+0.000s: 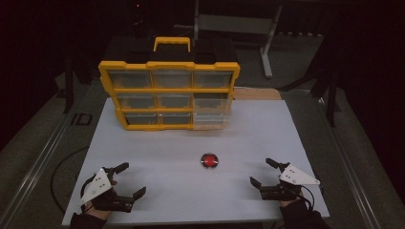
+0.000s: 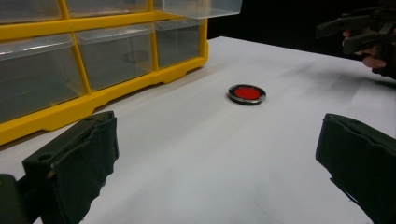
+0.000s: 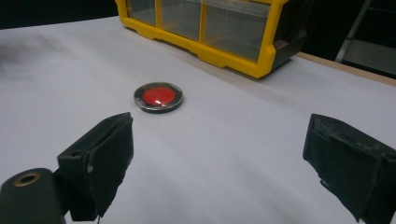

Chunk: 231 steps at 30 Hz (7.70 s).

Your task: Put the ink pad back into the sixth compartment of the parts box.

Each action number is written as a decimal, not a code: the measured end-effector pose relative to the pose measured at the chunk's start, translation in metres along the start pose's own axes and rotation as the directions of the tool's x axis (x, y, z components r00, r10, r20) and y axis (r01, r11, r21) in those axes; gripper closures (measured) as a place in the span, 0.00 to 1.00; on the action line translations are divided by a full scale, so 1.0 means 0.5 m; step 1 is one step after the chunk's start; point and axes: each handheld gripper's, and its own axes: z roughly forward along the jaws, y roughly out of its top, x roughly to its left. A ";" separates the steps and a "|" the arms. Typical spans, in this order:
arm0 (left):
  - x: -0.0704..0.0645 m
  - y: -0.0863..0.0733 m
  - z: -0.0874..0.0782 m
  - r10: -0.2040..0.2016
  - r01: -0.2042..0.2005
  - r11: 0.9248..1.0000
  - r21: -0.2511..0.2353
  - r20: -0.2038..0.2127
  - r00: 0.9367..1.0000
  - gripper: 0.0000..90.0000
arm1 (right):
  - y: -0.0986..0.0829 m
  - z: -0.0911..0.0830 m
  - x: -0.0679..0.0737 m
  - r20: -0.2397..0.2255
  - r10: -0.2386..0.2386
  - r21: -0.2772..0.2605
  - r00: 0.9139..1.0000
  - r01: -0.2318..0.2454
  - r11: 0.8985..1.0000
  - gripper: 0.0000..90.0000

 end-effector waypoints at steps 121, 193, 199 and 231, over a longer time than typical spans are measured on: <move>0.002 0.001 -0.001 -0.029 0.029 0.999 -0.030 0.007 1.000 0.00 | 0.161 0.199 0.054 -0.250 -0.061 0.079 0.966 0.083 0.993 0.09; 0.003 0.000 0.002 -0.035 0.036 0.999 -0.029 0.017 0.999 0.00 | 0.068 0.361 0.061 -0.330 -0.074 0.354 0.941 0.196 0.915 0.33; 0.003 0.000 0.002 -0.035 0.035 0.999 -0.029 0.017 0.999 0.00 | 0.073 0.362 0.062 -0.322 -0.060 0.373 0.945 0.185 0.909 0.34; 0.004 -0.001 0.005 -0.036 0.036 0.999 -0.020 0.022 0.999 0.00 | 0.164 0.264 0.068 -0.367 -0.097 0.421 0.925 0.258 0.870 0.34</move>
